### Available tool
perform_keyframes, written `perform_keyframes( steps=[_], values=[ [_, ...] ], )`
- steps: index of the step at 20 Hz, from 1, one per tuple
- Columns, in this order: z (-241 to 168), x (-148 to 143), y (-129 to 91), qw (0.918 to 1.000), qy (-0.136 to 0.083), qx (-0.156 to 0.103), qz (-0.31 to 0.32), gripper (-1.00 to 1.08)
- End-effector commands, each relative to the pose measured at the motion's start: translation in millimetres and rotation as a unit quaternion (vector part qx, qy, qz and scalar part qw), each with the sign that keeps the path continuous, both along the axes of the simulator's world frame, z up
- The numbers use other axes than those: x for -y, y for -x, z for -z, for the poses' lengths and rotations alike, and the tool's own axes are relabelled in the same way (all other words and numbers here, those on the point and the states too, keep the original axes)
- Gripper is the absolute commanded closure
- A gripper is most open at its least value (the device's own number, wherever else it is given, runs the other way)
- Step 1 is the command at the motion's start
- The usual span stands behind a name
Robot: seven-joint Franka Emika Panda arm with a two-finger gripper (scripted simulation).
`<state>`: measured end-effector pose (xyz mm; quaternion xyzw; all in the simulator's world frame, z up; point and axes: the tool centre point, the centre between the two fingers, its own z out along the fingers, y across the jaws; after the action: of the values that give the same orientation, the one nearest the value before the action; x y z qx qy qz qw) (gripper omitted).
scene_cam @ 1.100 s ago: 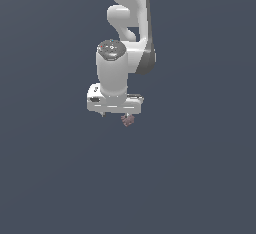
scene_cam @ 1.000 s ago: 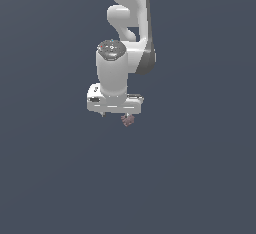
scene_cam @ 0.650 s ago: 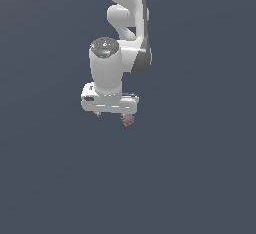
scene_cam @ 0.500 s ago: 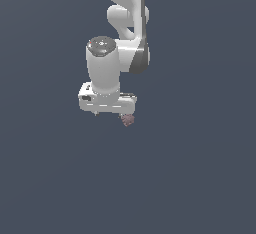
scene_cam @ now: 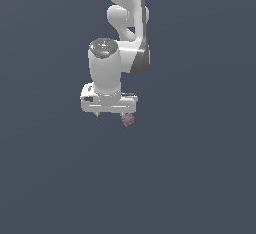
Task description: Pick up the object and move it to a goal position.
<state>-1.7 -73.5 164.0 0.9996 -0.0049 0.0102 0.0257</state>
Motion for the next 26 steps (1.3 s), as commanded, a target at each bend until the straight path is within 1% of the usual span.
perform_keyframes(
  steps=[1, 5, 9, 12, 18, 22, 26],
  values=[
    [4.7, -4.2, 2.8, 0.9999, -0.001, -0.002, -0.015, -0.92],
    [15.4, -13.7, 9.6, 0.9986, -0.003, -0.004, -0.052, -0.92],
    [29.5, -26.8, 19.6, 0.9947, -0.007, -0.008, -0.103, -0.92],
    [41.8, -39.0, 29.4, 0.9887, -0.010, -0.011, -0.149, -0.92],
    [61.3, -59.4, 47.3, 0.9739, -0.016, -0.015, -0.226, -0.92],
    [69.4, -68.4, 55.8, 0.9653, -0.019, -0.016, -0.260, -0.92],
    [74.1, -73.8, 61.1, 0.9596, -0.021, -0.017, -0.280, -0.92]
  ],
)
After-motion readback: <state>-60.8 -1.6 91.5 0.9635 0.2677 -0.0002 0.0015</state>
